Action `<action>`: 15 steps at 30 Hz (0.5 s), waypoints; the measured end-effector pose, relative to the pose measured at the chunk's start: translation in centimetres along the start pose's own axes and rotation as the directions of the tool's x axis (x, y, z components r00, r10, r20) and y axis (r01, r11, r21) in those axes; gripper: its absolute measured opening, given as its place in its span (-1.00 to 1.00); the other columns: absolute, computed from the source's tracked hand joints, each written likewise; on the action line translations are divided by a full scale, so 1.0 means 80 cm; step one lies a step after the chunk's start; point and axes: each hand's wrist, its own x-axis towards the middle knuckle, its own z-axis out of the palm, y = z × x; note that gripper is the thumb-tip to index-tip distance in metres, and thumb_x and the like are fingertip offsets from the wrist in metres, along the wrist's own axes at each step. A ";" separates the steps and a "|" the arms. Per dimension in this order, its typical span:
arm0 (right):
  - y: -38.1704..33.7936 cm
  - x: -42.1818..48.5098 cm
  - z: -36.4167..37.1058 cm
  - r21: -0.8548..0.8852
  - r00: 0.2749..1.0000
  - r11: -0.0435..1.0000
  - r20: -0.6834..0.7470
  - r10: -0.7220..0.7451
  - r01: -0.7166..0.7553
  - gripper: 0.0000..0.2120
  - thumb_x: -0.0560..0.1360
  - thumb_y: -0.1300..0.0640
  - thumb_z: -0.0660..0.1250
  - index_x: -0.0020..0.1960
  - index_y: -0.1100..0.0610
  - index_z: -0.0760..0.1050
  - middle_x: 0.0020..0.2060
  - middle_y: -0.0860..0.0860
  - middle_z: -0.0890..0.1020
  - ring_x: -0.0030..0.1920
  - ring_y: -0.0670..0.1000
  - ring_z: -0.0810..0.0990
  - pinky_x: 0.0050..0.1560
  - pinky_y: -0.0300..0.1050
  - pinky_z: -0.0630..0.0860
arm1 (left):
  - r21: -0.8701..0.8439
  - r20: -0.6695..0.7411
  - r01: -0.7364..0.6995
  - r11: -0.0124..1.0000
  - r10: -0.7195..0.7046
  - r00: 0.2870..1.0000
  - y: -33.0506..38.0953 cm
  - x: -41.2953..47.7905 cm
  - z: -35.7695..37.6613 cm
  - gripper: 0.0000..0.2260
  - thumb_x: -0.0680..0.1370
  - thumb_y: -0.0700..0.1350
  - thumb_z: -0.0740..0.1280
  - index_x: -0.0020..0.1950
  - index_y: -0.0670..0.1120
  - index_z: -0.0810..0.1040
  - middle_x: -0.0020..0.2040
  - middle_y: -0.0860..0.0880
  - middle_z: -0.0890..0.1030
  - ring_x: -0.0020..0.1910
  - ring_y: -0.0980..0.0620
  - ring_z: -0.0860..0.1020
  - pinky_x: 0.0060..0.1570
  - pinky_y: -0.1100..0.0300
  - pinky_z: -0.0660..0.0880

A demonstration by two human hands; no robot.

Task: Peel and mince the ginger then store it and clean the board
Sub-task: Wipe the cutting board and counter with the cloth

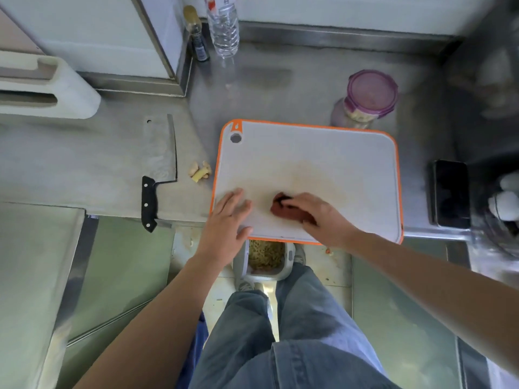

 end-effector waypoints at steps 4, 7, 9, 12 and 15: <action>0.002 0.001 -0.026 0.028 0.988 0.999 -0.150 0.036 -0.032 -0.46 0.29 0.42 0.16 0.23 0.18 0.53 0.01 0.03 0.57 0.03 0.01 0.50 0.10 -0.40 0.31 | 0.001 0.017 -0.017 1.000 0.017 1.000 0.000 -0.001 -0.001 -0.46 0.54 -0.03 0.35 0.50 -0.04 0.29 0.57 -0.01 0.07 0.55 -0.03 -0.02 0.51 0.00 0.08; 0.013 0.014 -0.029 0.053 0.916 0.985 -0.361 0.173 -0.165 -0.42 0.31 0.52 0.20 0.30 0.22 0.47 0.14 0.18 0.55 0.16 0.18 0.51 0.21 -0.23 0.31 | 0.040 0.058 -0.011 0.999 0.008 0.998 -0.001 -0.003 0.001 -0.30 0.48 0.11 0.40 0.53 -0.01 0.19 0.58 0.00 -0.02 0.55 0.00 -0.11 0.49 0.14 -0.08; 0.010 0.009 -0.010 0.047 0.932 0.982 -0.308 0.190 -0.184 -0.43 0.32 0.52 0.21 0.29 0.21 0.48 0.15 0.17 0.53 0.16 0.18 0.50 0.22 -0.22 0.30 | 0.036 0.062 -0.011 0.999 0.009 0.998 -0.001 -0.003 0.001 -0.25 0.44 0.10 0.44 0.54 -0.01 0.18 0.59 0.01 -0.03 0.55 0.01 -0.11 0.48 0.18 -0.10; -0.009 -0.023 0.021 0.054 0.984 0.992 -0.130 0.119 -0.113 -0.44 0.34 0.49 0.22 0.28 0.14 0.49 0.12 0.04 0.51 0.12 0.02 0.49 0.19 -0.29 0.32 | 0.014 0.042 0.010 1.000 -0.011 0.999 0.001 -0.001 0.002 -0.26 0.43 0.02 0.48 0.53 -0.01 0.22 0.58 0.02 0.00 0.55 0.03 -0.09 0.50 0.18 -0.04; -0.023 -0.056 0.027 0.051 1.000 0.998 0.021 0.022 -0.023 -0.46 0.34 0.48 0.21 0.24 0.11 0.52 0.06 -0.01 0.54 0.06 -0.06 0.51 0.11 -0.41 0.35 | 0.014 0.018 0.021 1.000 -0.021 1.000 0.003 -0.001 0.004 -0.26 0.41 0.01 0.49 0.52 -0.04 0.25 0.58 0.00 0.04 0.55 0.01 -0.04 0.51 0.12 0.07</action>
